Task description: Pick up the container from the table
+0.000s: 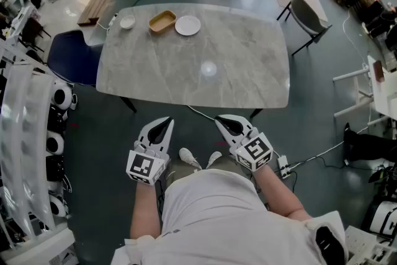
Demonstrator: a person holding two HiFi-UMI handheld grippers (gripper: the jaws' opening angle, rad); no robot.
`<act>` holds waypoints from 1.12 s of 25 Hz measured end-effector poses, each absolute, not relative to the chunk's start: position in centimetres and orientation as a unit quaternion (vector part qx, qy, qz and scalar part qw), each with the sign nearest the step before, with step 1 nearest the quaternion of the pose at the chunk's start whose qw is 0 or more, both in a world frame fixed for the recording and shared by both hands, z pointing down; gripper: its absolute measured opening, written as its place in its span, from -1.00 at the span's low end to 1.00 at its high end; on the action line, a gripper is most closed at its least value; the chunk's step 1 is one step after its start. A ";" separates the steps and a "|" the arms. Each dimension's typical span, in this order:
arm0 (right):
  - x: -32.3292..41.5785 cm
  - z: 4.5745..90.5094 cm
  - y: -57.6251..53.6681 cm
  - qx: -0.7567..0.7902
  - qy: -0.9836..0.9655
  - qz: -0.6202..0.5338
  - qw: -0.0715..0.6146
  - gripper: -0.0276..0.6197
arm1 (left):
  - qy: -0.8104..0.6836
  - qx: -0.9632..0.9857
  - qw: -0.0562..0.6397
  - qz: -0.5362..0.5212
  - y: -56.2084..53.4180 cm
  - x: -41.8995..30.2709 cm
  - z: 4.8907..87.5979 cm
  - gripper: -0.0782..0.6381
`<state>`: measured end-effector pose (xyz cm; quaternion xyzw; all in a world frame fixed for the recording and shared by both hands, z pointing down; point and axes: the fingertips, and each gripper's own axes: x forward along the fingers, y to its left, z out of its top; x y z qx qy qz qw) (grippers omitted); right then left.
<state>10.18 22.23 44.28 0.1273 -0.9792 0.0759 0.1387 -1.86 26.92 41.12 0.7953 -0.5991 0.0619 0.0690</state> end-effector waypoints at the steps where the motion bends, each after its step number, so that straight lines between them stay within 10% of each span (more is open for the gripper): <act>1: 9.2 43.9 22.6 0.128 -0.980 0.071 0.138 -0.89 | -0.599 0.796 0.067 0.058 27.4 -2.9 40.8 -0.78; 28: 1.1 42.3 11.1 0.155 -0.983 0.054 0.085 -0.88 | -0.579 0.807 0.105 0.046 18.4 -12.2 42.8 -0.77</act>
